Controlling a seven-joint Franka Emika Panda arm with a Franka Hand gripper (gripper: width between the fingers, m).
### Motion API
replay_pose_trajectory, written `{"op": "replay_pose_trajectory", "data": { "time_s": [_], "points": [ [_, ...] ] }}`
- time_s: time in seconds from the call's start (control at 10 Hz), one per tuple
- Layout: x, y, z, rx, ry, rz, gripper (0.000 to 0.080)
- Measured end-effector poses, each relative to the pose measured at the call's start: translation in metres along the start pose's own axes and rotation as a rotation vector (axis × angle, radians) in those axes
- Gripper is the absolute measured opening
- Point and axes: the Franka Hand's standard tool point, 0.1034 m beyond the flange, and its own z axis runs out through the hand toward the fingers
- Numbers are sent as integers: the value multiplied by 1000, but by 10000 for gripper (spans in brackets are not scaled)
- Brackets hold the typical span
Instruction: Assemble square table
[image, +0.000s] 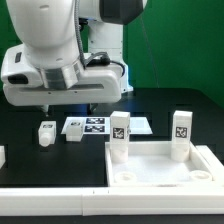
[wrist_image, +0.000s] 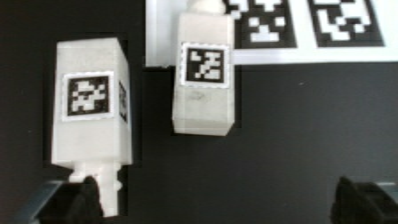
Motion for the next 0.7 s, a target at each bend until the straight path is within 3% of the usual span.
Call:
{"op": "replay_pose_trajectory", "data": {
  "time_s": [0.2,0.3,0.7],
  "points": [
    [1,0,1,-1,-1,0,649],
    [-8,-1,4,6,-76,19,649],
    [-16,-12,11,13,-288,14,649]
  ]
}}
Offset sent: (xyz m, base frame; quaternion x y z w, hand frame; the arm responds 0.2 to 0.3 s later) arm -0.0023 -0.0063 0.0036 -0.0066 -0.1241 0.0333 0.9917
